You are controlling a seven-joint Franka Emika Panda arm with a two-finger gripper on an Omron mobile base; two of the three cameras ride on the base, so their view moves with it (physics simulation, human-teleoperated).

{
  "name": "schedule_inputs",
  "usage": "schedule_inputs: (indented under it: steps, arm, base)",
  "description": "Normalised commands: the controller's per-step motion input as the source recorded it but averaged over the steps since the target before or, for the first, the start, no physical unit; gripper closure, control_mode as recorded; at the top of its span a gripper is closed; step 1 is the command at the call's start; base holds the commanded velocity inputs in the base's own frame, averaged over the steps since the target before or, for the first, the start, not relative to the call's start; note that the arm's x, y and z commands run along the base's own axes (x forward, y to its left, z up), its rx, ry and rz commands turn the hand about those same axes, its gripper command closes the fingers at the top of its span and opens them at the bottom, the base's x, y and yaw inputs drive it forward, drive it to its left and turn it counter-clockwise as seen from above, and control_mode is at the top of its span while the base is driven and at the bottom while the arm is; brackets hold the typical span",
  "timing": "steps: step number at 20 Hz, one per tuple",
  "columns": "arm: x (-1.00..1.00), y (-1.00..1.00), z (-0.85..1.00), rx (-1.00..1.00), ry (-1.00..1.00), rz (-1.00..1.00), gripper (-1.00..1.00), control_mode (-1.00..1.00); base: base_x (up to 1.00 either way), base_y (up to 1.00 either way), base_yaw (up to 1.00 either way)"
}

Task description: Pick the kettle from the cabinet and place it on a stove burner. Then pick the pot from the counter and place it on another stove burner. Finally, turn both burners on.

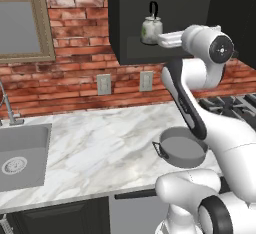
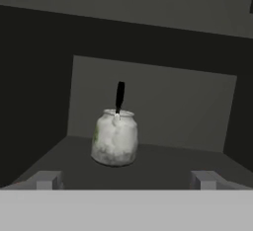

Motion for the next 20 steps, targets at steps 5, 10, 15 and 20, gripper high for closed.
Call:
schedule_inputs:
  steps: [5, 10, 15, 20]
  arm:
    - [0.34, 0.0, 0.0, 0.0, 0.0, 0.0, -1.0, -1.0]
    - [0.25, 0.0, 0.0, 0.0, 0.0, 0.0, -1.0, -1.0]
    - [0.33, 0.0, 0.02, 0.0, 0.0, 0.0, -1.0, -1.0]
    - [0.29, 0.0, 0.01, 0.0, 0.0, 0.0, -1.0, -1.0]
  base:
    - [0.0, 0.0, 0.0]
    - [0.0, 0.0, 0.0]
    - [0.0, 0.0, 0.0]
    - [0.0, 0.0, 0.0]
